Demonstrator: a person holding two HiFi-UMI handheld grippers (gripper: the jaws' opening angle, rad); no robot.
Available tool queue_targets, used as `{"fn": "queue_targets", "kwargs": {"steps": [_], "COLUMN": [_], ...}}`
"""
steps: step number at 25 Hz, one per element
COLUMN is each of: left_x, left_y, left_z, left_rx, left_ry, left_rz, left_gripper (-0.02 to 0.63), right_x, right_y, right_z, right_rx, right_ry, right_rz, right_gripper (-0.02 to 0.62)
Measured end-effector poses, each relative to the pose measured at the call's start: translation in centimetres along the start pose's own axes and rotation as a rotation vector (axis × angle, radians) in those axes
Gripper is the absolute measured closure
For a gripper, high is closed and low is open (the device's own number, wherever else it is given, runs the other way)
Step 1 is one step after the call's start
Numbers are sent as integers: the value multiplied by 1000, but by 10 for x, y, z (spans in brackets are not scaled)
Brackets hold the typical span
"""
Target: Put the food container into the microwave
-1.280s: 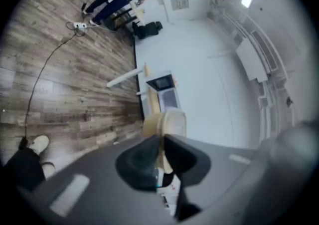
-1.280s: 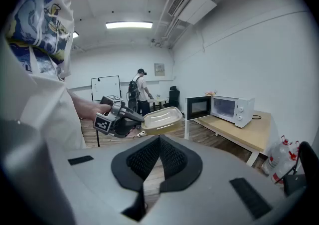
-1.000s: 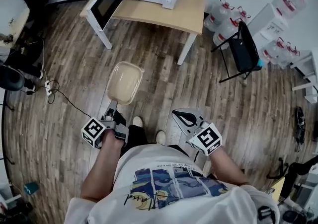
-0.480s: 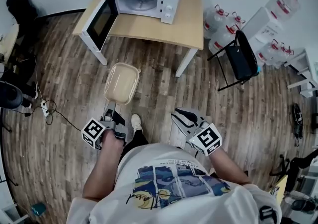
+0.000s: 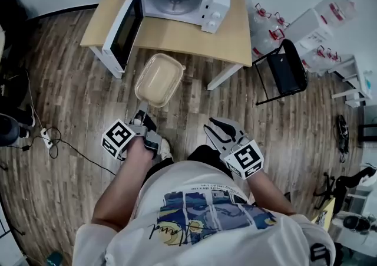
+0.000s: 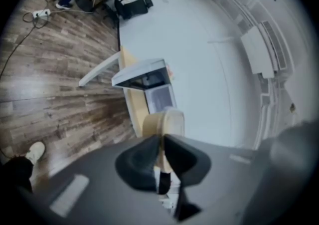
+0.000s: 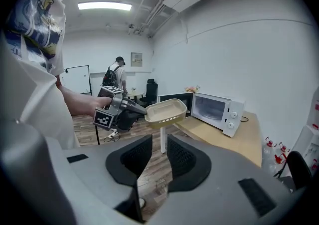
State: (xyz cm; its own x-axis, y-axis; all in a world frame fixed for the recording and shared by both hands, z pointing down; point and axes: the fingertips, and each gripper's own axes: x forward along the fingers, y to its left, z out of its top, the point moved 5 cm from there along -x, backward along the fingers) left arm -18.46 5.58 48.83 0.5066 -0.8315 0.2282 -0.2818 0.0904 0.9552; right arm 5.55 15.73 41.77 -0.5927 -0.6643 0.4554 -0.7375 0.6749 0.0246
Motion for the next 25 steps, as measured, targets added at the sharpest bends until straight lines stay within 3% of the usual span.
{"fn": "queue_targets", "kwargs": {"steps": [11,25], "left_x": [103,283], "left_y": [-1,-8], "left_z": [30,91], "left_rx": [-30,0], "left_ry": [3,-141], "left_rz": [4,113], "left_gripper": [566,565], "right_x": [58,129], "right_y": [-53,-231], "right_z": [29,56], "right_rx": [-31,-91], "right_ry": [22,24], "right_rz": [17,138], "right_gripper": [495,499]}}
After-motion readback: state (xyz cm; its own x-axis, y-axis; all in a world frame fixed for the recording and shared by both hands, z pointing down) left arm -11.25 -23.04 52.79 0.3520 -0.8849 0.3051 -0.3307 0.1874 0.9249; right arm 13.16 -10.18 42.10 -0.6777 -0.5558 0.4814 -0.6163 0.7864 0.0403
